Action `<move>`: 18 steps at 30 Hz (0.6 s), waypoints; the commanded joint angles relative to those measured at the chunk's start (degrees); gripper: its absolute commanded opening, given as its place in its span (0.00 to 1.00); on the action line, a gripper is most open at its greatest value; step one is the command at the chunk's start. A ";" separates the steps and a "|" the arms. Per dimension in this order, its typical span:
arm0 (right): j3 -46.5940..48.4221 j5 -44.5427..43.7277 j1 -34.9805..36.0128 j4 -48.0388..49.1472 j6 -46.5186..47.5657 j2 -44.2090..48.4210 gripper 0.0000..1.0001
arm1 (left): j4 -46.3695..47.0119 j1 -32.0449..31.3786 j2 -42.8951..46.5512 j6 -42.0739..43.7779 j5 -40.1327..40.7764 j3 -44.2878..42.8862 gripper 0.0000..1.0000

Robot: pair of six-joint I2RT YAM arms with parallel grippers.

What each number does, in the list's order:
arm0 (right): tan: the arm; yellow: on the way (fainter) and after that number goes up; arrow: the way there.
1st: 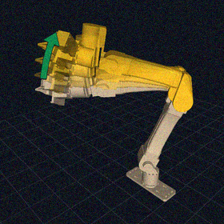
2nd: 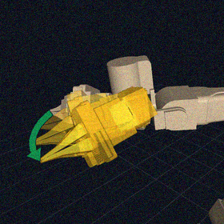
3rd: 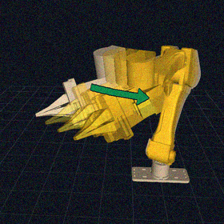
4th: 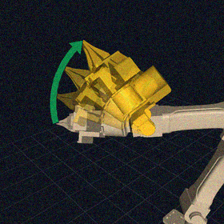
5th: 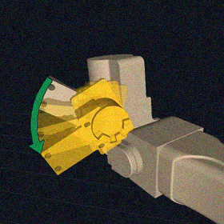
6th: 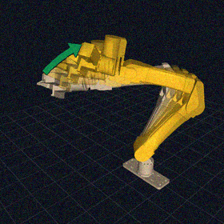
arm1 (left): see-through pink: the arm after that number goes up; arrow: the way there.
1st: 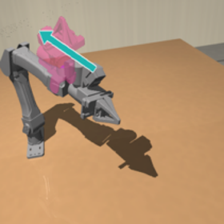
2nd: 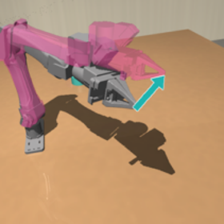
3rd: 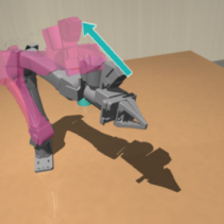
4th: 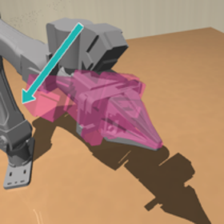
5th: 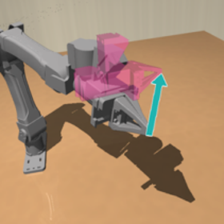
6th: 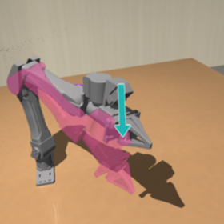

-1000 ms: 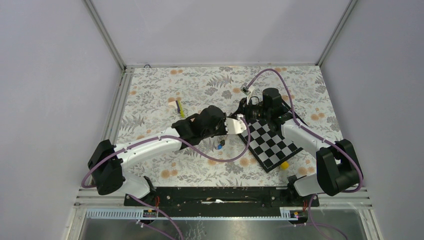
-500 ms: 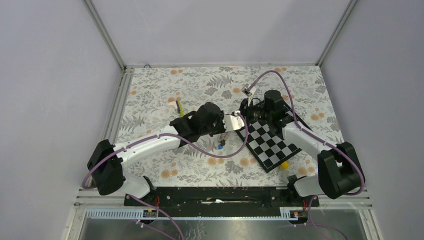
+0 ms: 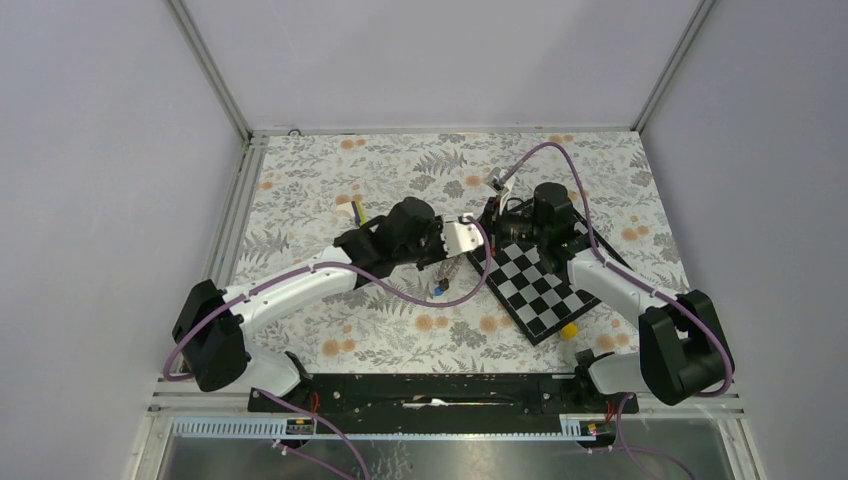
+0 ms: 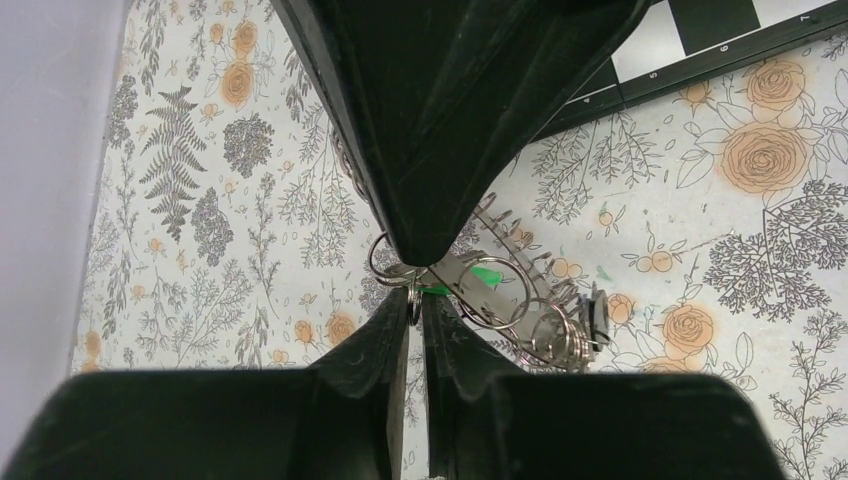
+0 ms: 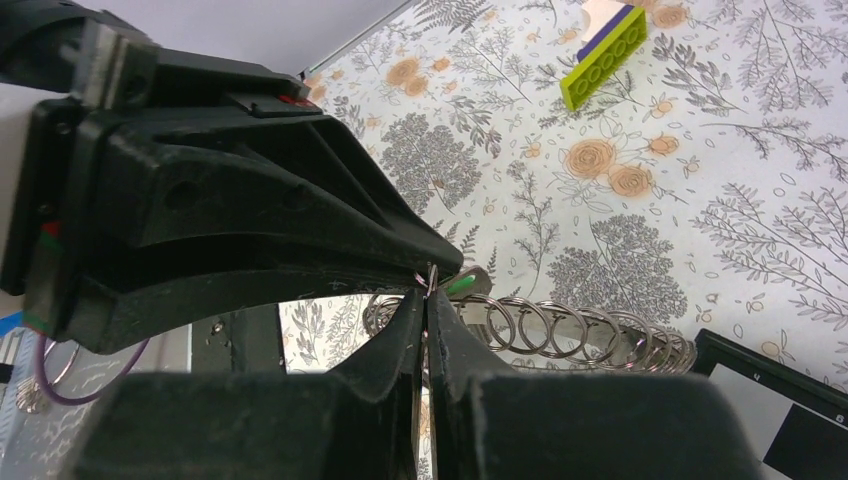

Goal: Put the keys on the keyring

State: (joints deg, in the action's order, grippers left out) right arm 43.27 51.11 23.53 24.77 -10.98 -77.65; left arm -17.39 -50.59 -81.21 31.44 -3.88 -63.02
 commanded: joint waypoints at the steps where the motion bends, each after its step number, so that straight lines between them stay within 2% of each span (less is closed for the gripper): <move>1: 0.51 4.18 -0.15 6.36 0.49 2.92 0.00 | -0.60 0.48 0.89 -0.64 -2.16 -3.13 0.13; 12: 0.50 6.25 -1.35 5.02 4.20 3.29 0.00 | -0.95 2.28 4.44 -0.53 -2.70 -2.19 0.46; 18: 0.60 6.45 -1.95 5.11 4.30 3.54 0.00 | -1.90 3.58 6.73 0.31 -4.12 -1.05 0.52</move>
State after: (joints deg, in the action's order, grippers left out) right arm 43.20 55.59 22.22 26.22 -7.77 -76.23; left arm -20.12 -47.79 -77.58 31.22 -5.34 -63.61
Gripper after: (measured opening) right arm 0.061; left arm 0.514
